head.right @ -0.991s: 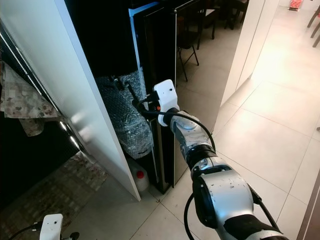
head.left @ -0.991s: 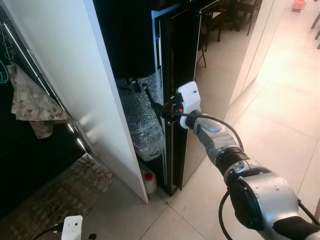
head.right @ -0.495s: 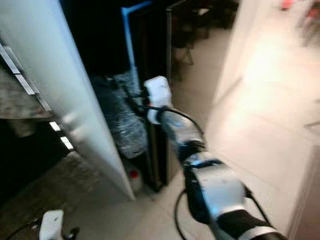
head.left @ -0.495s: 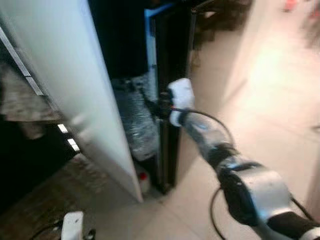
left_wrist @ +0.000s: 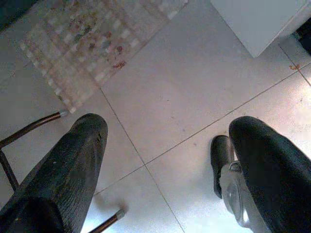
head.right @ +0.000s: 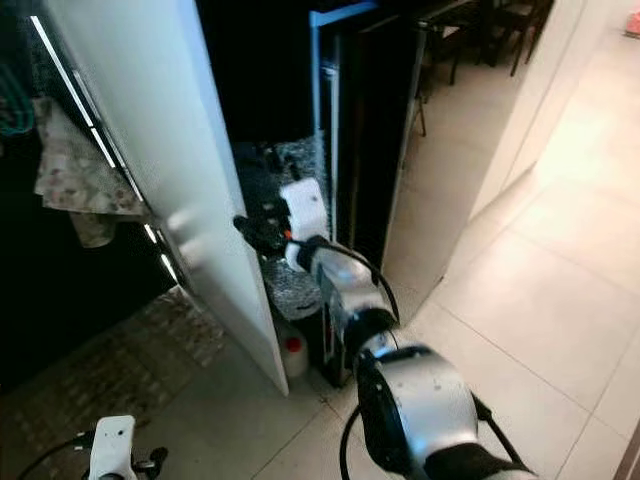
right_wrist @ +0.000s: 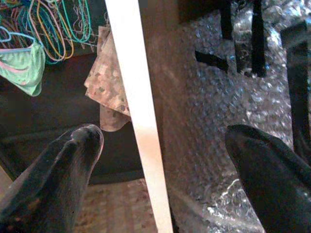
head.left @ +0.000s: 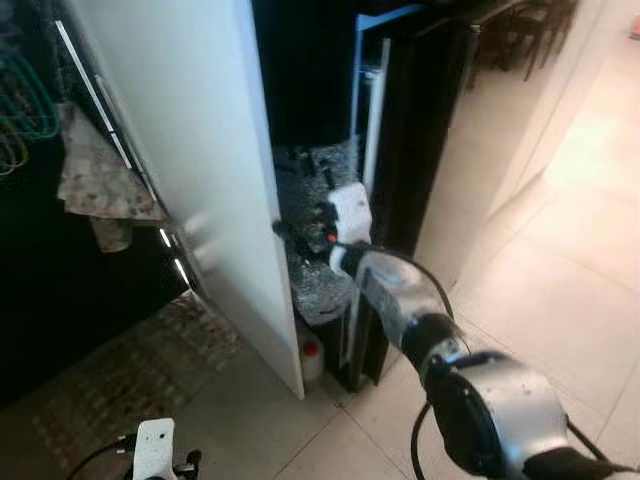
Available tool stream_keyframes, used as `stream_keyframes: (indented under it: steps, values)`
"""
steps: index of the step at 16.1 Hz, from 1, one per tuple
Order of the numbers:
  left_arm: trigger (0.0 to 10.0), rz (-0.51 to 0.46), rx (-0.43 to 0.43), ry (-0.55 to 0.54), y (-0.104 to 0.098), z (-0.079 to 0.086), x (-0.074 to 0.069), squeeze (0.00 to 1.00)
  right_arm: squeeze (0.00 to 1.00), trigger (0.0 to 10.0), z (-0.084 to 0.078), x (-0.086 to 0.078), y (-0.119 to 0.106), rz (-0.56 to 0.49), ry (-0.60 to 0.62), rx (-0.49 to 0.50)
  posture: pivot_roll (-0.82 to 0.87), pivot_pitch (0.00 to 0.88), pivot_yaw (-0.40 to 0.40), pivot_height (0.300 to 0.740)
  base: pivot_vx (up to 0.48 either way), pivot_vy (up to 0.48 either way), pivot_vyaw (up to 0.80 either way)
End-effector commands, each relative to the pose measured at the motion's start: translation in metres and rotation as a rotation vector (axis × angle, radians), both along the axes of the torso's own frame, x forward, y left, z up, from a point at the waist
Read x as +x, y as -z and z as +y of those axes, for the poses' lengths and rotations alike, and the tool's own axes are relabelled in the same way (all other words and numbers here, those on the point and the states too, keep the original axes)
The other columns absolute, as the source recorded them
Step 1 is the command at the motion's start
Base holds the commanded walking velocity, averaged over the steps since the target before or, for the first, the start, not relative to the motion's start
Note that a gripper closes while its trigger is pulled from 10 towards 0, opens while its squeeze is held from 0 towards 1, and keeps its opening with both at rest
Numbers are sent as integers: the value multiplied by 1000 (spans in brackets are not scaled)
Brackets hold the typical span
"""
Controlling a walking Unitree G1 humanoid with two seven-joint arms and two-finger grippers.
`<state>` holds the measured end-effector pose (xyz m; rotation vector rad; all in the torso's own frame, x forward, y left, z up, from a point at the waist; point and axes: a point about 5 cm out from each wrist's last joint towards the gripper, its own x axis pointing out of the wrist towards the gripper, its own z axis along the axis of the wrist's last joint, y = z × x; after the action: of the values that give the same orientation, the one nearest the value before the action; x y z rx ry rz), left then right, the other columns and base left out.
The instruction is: Restocking fridge
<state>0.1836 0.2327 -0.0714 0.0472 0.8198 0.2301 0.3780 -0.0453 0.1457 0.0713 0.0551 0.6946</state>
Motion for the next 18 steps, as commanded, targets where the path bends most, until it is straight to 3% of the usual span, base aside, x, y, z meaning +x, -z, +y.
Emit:
stream_keyframes:
  steps: [1,4,6,7,8,9,10,11,12,13,14,15,18]
  values:
    - [10000,16,-2,-13,2,0,-2,0,0,10000,-8,-2,2,-46,32,16,-7,0,59,740,0,0,0]
    - [10000,31,-3,-2,4,-1,-5,0,0,10000,-32,-20,35,-13,124,30,-26,0,64,740,0,0,0]
    - [10000,40,-3,6,5,-2,-7,0,0,10000,-65,-36,61,28,221,-10,-36,0,66,740,0,0,0]
    - [10000,45,-2,11,5,-2,-8,0,0,10000,-86,-44,70,55,292,-20,-47,0,68,740,0,0,0]
    - [10000,54,-1,20,6,-2,-10,0,0,10000,-119,-57,85,106,415,-32,-58,0,71,740,0,0,0]
    - [10000,60,-1,24,7,-2,-11,0,0,10000,-141,-65,94,143,501,-54,-61,0,73,740,0,0,0]
    - [10000,65,-1,27,7,-2,-12,0,0,10000,-152,-70,99,164,550,-58,-66,0,75,740,0,0,0]
    - [10000,74,-2,34,8,-2,-13,0,0,10000,-184,-88,119,266,714,-53,-73,0,79,740,0,0,0]
    - [10000,84,-4,44,9,-3,-14,0,0,10000,-202,-109,141,382,813,-70,-79,0,80,740,0,0,0]
    - [10000,92,-7,54,10,-4,-15,0,0,10000,-209,-127,160,482,860,-101,-80,0,81,740,0,0,0]
    - [10000,102,-9,74,10,-6,-15,0,0,10000,-211,-160,189,652,894,-185,-70,0,77,740,0,0,0]
    - [10000,99,-1,77,10,-4,-15,0,0,10000,-206,-176,201,720,904,-191,-49,0,71,740,0,-322,0]
    - [10000,105,4,67,9,1,-16,0,0,10000,-194,-169,198,663,892,-121,-61,0,81,740,0,-368,0]
